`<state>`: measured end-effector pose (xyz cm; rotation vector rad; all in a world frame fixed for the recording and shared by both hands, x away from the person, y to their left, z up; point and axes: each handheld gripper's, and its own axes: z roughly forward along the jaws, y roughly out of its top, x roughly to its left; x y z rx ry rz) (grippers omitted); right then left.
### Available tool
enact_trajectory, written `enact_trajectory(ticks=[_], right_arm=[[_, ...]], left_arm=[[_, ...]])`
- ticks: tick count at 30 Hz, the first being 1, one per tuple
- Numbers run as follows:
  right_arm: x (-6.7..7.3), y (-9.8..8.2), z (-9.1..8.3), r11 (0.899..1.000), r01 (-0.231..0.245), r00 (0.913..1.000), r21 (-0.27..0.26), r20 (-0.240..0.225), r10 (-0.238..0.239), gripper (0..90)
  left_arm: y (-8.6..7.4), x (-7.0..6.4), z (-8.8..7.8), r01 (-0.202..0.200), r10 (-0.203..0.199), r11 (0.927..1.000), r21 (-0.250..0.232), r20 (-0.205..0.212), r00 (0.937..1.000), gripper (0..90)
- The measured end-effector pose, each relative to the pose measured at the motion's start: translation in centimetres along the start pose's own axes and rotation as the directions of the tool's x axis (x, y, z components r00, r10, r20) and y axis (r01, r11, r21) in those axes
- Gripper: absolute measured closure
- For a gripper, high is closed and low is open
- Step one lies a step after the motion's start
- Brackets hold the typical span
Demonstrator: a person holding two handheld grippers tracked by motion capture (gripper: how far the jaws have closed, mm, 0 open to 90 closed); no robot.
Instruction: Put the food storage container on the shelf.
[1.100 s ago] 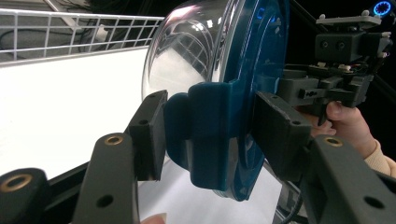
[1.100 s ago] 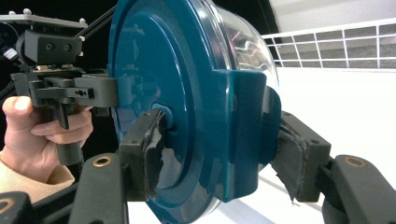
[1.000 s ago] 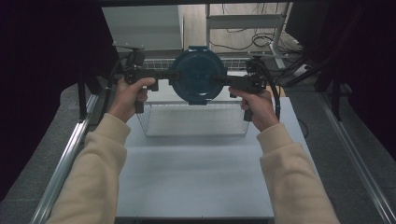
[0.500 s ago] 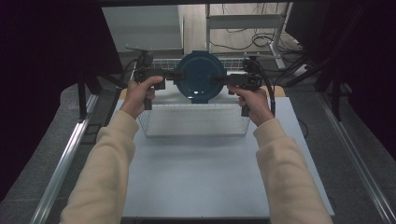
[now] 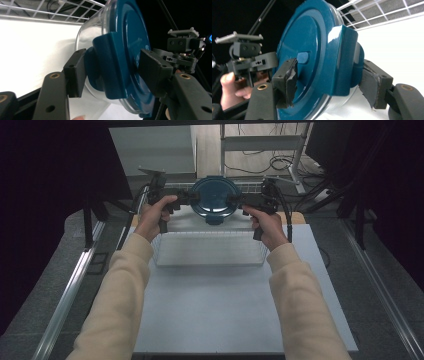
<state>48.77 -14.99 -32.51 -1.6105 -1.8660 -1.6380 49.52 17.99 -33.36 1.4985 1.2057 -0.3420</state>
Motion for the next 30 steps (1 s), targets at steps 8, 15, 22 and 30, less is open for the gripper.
enact_trajectory(ticks=[8, 15, 22, 30], right_arm=[[-0.9, 0.2, 0.5, 0.997, -0.078, 0.997, -0.01, 0.0, 0.078, 34.1], [0.9, -0.6, -0.4, 0.998, 0.051, 0.9912, -0.044, 0.125, -0.045, 21.0], [2.9, -2.9, -4.3, 0.958, 0.285, 0.9447, -0.019, 0.174, -0.278, 16.1], [2.3, -9.1, -8.9, 0.892, 0.45, 0.8841, -0.034, 0.157, -0.44, 16.4]], left_arm=[[-0.1, 1.4, 0.7, 0.041, -0.04, 0.999, -0.016, 0.029, 0.9988, 35.8], [-0.6, -0.6, -0.3, -0.039, 0.023, 0.9924, -0.117, -0.132, 0.991, 26.7], [-4.5, -3.9, -3.7, -0.241, 0.226, 0.9684, -0.064, -0.187, 0.956, 20.8], [-13.0, -5.0, -6.9, -0.406, 0.395, 0.9141, -0.004, -0.222, 0.8915, 22.8]])
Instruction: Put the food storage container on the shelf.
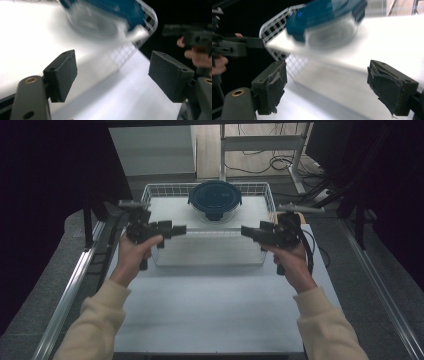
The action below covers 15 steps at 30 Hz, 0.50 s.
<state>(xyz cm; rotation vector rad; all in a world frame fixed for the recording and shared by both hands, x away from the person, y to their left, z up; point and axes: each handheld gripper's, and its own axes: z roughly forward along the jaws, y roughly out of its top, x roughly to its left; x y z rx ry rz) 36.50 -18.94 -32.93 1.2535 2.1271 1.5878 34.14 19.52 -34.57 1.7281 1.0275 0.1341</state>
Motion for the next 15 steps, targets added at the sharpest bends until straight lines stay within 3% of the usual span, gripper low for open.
enact_trajectory(ticks=[1, 2, 3, 4, 5, 6, 7, 8, 9, 11, 12, 14, 15], right_arm=[[0.2, -2.3, -1.2, 0.999, 0.036, 0.9993, -0.001, 0.003, -0.036, 16.6], [0.2, -2.3, -1.2, 0.999, 0.036, 0.9993, -0.001, 0.003, -0.036, 16.6], [0.3, -4.5, -2.2, 0.998, 0.068, 0.9977, -0.001, 0.007, -0.068, 16.9], [0.3, -4.5, -2.2, 0.998, 0.068, 0.9977, -0.001, 0.007, -0.068, 16.9], [0.4, -6.6, -3.2, 0.997, 0.075, 0.9972, -0.001, 0.009, -0.075, 17.1], [0.4, -6.6, -3.2, 0.997, 0.075, 0.9972, -0.001, 0.009, -0.075, 17.1], [0.2, -8.7, -4.0, 0.998, 0.062, 0.9981, -0.011, 0.001, -0.062, 17.4], [0.2, -8.7, -4.0, 0.998, 0.062, 0.9981, -0.011, 0.001, -0.062, 17.4], [-0.2, -10.5, -4.7, 0.999, 0.047, 0.9989, -0.012, 0.001, -0.047, 17.8], [-0.4, -11.4, -4.9, 0.999, 0.043, 0.9991, -0.005, 0.008, -0.043, 17.8], [-0.9, -13.0, -5.3, 0.998, 0.056, 0.998, 0.019, 0.028, -0.056, 17.8], [-1.1, -13.8, -5.4, 0.998, 0.064, 0.9971, 0.027, 0.04, -0.065, 18.0], [-1.6, -15.1, -5.5, 0.996, 0.063, 0.9964, 0.065, 0.054, -0.066, 18.0]], left_arm=[[-2.5, -0.7, -0.8, -0.019, 0.019, 0.9998, 0.0, 0.009, 0.9998, 23.3], [-2.5, -0.7, -0.8, -0.019, 0.019, 0.9998, 0.0, 0.009, 0.9998, 23.3], [-4.8, -1.1, -1.4, -0.028, 0.028, 0.9996, -0.002, 0.008, 0.9996, 23.4], [-4.8, -1.1, -1.4, -0.028, 0.028, 0.9996, -0.002, 0.008, 0.9996, 23.3], [-6.0, -1.3, -1.6, -0.04, 0.04, 0.9992, 0.005, 0.0, 0.9992, 23.3], [-7.1, -1.5, -1.7, -0.049, 0.049, 0.9988, 0.009, -0.01, 0.9987, 23.3], [-8.1, -1.6, -1.7, -0.054, 0.054, 0.9983, 0.02, -0.021, 0.9983, 23.4], [-9.1, -1.6, -1.6, -0.063, 0.064, 0.9975, 0.033, -0.033, 0.9974, 23.4], [-10.9, -1.6, -1.6, -0.073, 0.075, 0.9964, 0.044, -0.05, 0.9959, 23.5], [-11.8, -1.6, -1.5, -0.072, 0.075, 0.9959, 0.054, -0.051, 0.9959, 23.4], [-13.2, -1.7, -1.4, -0.07, 0.074, 0.9951, 0.07, -0.052, 0.9959, 23.1], [-13.9, -1.7, -1.3, -0.072, 0.076, 0.9942, 0.08, -0.053, 0.9957, 23.2], [-15.2, -1.8, -1.1, -0.078, 0.085, 0.9913, 0.107, -0.062, 0.9945, 22.7]])
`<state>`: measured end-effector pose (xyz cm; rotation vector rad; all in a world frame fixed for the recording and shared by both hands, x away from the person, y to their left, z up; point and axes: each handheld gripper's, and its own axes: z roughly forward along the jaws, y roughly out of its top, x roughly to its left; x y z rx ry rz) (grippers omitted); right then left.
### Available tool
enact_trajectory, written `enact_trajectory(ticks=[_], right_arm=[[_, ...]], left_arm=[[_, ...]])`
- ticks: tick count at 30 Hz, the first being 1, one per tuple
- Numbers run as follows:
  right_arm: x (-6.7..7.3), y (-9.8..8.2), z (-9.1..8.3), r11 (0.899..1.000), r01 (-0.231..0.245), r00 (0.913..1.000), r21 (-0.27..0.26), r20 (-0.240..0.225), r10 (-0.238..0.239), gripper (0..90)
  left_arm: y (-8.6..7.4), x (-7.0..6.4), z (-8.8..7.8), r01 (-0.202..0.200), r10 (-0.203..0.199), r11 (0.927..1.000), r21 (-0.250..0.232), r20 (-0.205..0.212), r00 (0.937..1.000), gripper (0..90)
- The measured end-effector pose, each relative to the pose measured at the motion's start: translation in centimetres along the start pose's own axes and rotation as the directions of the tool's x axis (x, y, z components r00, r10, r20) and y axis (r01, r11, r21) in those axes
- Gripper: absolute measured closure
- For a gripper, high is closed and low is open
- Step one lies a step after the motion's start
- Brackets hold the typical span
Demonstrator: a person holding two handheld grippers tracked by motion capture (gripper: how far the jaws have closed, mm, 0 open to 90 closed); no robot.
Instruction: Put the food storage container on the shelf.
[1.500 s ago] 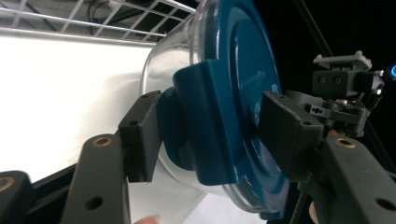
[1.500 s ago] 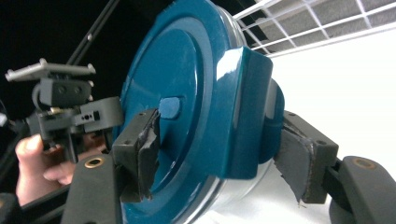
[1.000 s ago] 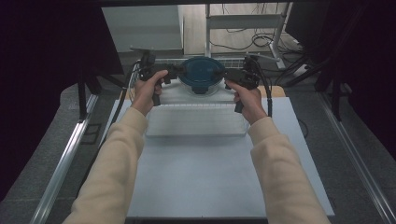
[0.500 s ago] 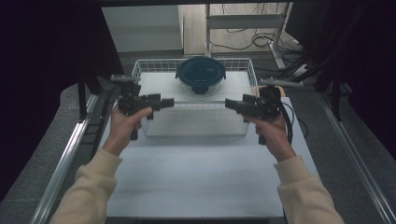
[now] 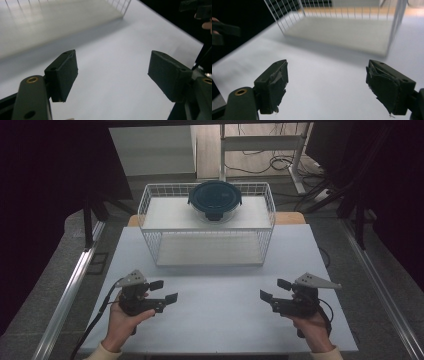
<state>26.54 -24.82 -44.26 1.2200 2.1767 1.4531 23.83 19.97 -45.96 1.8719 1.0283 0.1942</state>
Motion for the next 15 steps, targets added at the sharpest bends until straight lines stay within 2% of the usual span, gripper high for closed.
enact_trajectory(ticks=[1, 2, 3, 5, 6, 7, 11, 13, 15], right_arm=[[0.0, 0.0, 0.0, 1.0, 0.0, 1.0, 0.0, 0.0, 0.0, 18.0], [-0.3, -1.2, 0.1, 0.999, 0.007, 0.9999, 0.034, 0.015, -0.007, 18.0], [-0.3, -1.2, 0.1, 0.999, 0.007, 0.9999, 0.034, 0.015, -0.007, 18.0], [-0.5, -2.1, 0.3, 0.998, 0.014, 0.9994, 0.057, 0.03, -0.016, 18.0], [-0.5, -2.6, 0.7, 0.997, 0.014, 0.9995, 0.073, 0.027, -0.016, 18.0], [-0.5, -2.6, 0.8, 0.997, 0.02, 0.9994, 0.072, 0.028, -0.022, 18.0], [0.0, -2.2, 0.6, 0.998, 0.038, 0.9991, 0.047, 0.018, -0.039, 18.1], [0.0, -2.3, 0.6, 0.998, 0.053, 0.9982, 0.039, 0.025, -0.054, 18.0], [-0.1, -2.4, 0.6, 0.997, 0.06, 0.9976, 0.039, 0.032, -0.061, 17.9]], left_arm=[[0.0, 0.0, 0.0, 0.0, 0.0, 1.0, 0.0, 0.0, 1.0, 22.6], [-1.3, -0.1, 0.4, 0.016, -0.017, 0.9998, 0.015, 0.01, 0.9998, 22.3], [-1.3, -0.1, 0.4, 0.016, -0.017, 0.9998, 0.015, 0.01, 0.9998, 23.1], [-2.3, 0.2, 0.8, 0.055, -0.056, 0.9977, 0.041, 0.034, 0.9979, 23.0], [-2.8, 0.6, 1.0, 0.093, -0.095, 0.9949, 0.038, 0.044, 0.9945, 23.1], [-2.9, 0.7, 1.0, 0.103, -0.104, 0.994, 0.038, 0.039, 0.9938, 23.5], [-2.6, 0.6, 0.8, 0.096, -0.097, 0.9952, 0.019, 0.039, 0.9945, 23.6], [-2.5, 0.5, 0.7, 0.063, -0.063, 0.9979, 0.014, -0.006, 0.998, 23.7], [-2.6, 0.5, 0.7, 0.058, -0.058, 0.9982, 0.018, -0.012, 0.9983, 23.7]])
